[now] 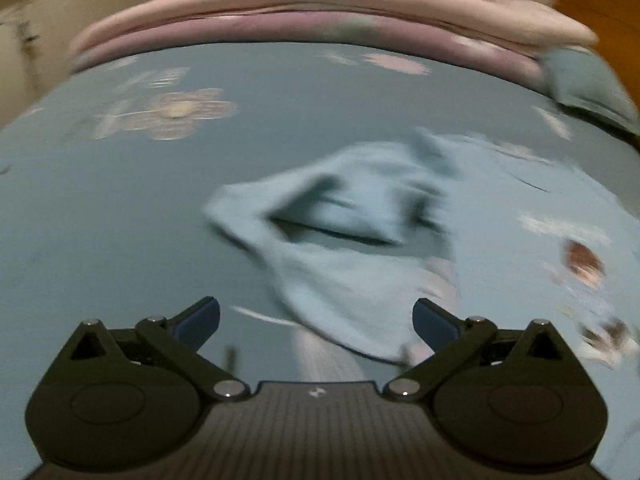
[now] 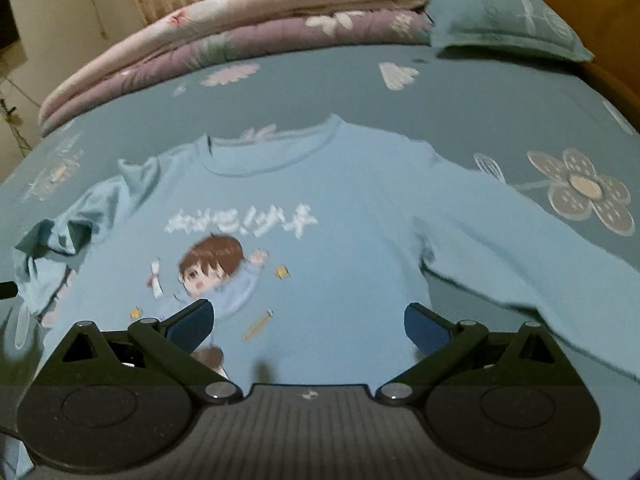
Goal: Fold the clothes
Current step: 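Move the open left gripper to the bunched sleeve beside the shirt body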
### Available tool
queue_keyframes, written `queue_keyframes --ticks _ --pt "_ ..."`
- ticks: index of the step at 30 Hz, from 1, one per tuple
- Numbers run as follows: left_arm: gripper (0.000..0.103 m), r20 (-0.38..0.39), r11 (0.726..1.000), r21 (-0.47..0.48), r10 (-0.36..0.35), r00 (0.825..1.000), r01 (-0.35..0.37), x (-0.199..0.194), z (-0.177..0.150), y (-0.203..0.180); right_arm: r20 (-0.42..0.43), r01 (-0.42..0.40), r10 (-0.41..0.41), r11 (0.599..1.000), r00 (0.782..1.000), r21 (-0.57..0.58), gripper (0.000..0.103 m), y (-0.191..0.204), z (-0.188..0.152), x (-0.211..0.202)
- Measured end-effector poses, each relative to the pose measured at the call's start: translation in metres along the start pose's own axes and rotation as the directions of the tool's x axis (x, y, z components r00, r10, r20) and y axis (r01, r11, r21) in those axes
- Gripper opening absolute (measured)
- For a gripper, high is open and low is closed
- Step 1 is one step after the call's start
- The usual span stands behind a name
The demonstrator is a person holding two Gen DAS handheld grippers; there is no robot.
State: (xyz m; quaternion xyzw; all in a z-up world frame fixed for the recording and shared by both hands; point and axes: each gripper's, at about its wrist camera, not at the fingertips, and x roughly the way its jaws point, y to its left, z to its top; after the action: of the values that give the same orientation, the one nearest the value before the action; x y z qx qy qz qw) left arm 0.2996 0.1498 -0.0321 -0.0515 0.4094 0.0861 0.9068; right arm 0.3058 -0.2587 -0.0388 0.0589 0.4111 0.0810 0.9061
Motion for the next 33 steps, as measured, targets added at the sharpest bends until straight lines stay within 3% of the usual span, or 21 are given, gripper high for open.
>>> queue_keyframes --ticks 3,7,15,17,19,23,29,33 --pt "0.102 0.019 0.999 -0.039 0.024 1.000 -0.023 0.019 0.009 0.010 0.008 -0.042 0.042 0.999 0.999 -0.007 0.103 0.005 0.003 0.003" --pt "0.102 -0.010 0.989 -0.092 0.119 0.993 -0.119 0.054 0.013 0.016 -0.004 -0.045 0.044 0.999 0.999 -0.029 0.103 0.012 0.001 0.007" --pt "0.103 0.019 0.955 -0.058 0.292 0.956 -0.290 0.071 0.021 0.009 -0.005 -0.027 0.027 0.999 1.000 -0.023 0.103 0.012 0.002 0.009" --pt "0.103 0.037 0.928 -0.002 0.373 0.927 -0.373 0.066 0.024 0.008 -0.001 -0.025 0.025 0.999 1.000 -0.028 0.103 0.013 0.003 0.010" --pt "0.103 0.055 0.884 0.046 0.463 0.885 -0.465 0.062 0.026 0.012 0.001 -0.023 0.023 0.999 1.000 -0.035 0.103 0.014 0.004 0.011" --pt "0.103 0.070 0.829 0.045 0.553 0.830 -0.557 0.051 0.033 0.041 -0.014 -0.016 0.016 0.999 1.000 -0.035 0.103 0.014 0.004 0.018" --pt "0.103 0.060 0.770 0.027 0.635 0.770 -0.637 0.043 0.034 0.079 -0.026 -0.027 0.026 0.999 0.999 -0.043 0.103 0.020 0.006 0.024" --pt "0.103 0.048 0.750 0.023 0.659 0.750 -0.661 0.040 0.029 0.098 -0.033 -0.025 0.023 0.999 0.999 -0.047 0.103 0.021 0.006 0.026"
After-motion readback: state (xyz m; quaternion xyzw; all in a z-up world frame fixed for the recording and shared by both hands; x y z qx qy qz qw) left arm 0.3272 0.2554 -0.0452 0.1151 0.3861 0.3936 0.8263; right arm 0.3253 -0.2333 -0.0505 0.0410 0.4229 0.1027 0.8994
